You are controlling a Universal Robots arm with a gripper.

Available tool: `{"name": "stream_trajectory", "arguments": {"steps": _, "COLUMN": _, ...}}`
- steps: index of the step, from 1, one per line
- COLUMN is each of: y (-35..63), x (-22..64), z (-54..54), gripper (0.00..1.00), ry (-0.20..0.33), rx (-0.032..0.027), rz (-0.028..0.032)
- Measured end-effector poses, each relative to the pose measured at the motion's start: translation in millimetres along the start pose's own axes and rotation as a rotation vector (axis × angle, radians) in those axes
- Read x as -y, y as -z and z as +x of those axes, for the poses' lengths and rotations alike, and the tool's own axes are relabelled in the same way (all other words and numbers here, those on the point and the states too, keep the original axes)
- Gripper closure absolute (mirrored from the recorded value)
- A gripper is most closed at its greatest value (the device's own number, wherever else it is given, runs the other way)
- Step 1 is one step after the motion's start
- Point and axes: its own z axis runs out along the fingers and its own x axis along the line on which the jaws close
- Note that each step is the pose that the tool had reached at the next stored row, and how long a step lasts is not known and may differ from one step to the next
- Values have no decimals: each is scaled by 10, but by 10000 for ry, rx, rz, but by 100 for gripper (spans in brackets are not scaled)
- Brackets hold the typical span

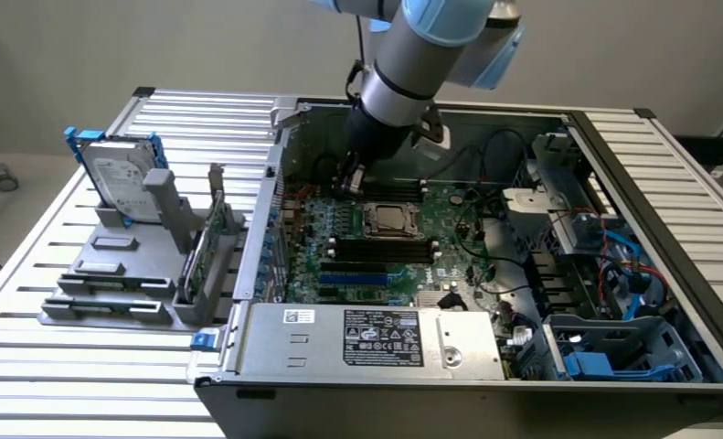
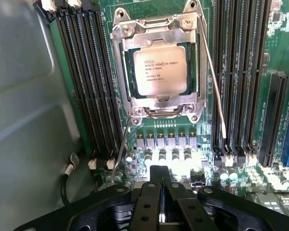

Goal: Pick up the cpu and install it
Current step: 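Close the cpu cover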

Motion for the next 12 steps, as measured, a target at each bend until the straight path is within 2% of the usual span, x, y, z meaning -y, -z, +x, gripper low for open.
{"name": "stream_trajectory", "arguments": {"steps": 7, "y": -8, "x": 58, "z": -6, "gripper": 89, "ry": -399, "rx": -156, "rz": -65}}
{"name": "stream_trajectory", "arguments": {"steps": 12, "y": -18, "x": 90, "z": -9, "gripper": 89, "ry": -606, "rx": -336, "rz": -129}}
